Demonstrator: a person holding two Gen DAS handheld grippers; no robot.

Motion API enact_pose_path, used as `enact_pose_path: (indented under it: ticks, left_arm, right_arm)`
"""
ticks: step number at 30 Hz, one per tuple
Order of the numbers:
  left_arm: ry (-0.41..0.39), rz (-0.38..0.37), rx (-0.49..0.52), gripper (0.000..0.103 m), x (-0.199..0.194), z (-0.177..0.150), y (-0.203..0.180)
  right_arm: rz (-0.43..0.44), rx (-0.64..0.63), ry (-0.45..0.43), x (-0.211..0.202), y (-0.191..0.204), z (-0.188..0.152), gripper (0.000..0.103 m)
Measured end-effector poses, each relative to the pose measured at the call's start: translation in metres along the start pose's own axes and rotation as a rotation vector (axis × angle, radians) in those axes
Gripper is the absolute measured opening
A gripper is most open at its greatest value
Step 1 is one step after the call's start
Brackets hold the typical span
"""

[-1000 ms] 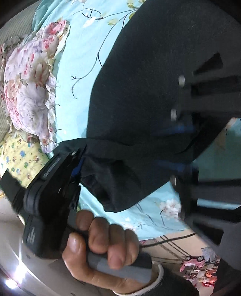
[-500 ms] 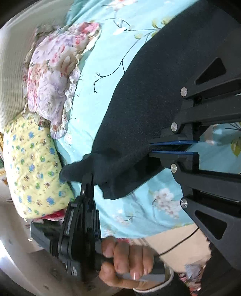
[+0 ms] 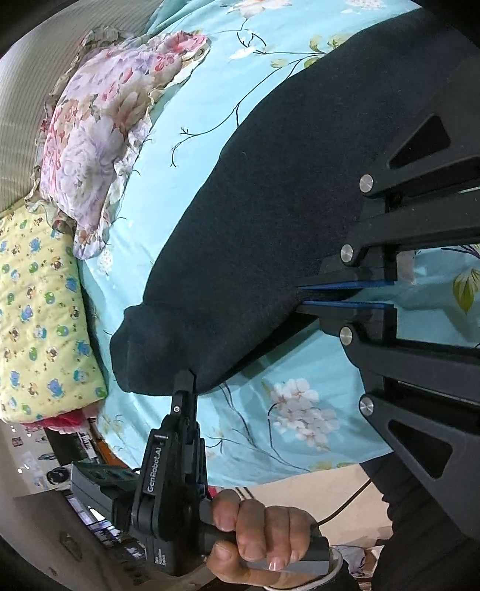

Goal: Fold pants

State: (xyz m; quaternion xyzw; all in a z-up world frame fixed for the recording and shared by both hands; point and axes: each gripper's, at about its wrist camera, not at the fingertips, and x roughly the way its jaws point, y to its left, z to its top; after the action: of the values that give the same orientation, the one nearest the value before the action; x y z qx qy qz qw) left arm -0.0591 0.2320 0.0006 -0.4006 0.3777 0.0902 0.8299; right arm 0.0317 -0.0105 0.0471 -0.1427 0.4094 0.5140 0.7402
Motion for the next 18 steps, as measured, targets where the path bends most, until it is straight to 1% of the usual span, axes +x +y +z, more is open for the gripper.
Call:
enact_pose_path:
  ticks: [4, 5, 8, 10, 15, 16, 17, 18]
  left_arm:
    - [0.011, 0.007, 0.003, 0.005, 0.001, -0.005, 0.007]
    - [0.012, 0.013, 0.002, 0.005, 0.001, -0.005, 0.008]
    - [0.009, 0.033, 0.013, 0.009, -0.003, -0.006, 0.011]
    - [0.009, 0.054, 0.022, 0.01, -0.007, -0.005, 0.013]
    - [-0.01, 0.108, 0.029, 0.013, -0.02, -0.005, 0.018]
    - [-0.012, 0.117, 0.028, 0.015, -0.022, -0.005, 0.02]
    - [-0.01, 0.12, 0.024, 0.023, -0.023, -0.004, 0.021]
    - [-0.009, 0.122, 0.016, 0.028, -0.025, -0.003, 0.023]
  right_arm:
    - [0.0, 0.011, 0.023, 0.004, -0.001, 0.0, 0.007]
    - [0.001, 0.016, 0.028, 0.005, -0.001, 0.0, 0.01]
    - [0.005, 0.033, 0.036, 0.008, -0.001, 0.0, 0.012]
    - [0.004, 0.037, 0.038, 0.009, -0.001, 0.0, 0.016]
    - [0.036, 0.061, 0.021, 0.006, -0.002, 0.0, 0.024]
    - [0.041, 0.067, 0.015, 0.004, -0.002, 0.001, 0.027]
    - [0.045, 0.075, 0.005, 0.002, -0.002, 0.001, 0.029]
    - [0.049, 0.08, -0.002, 0.001, -0.002, 0.001, 0.032]
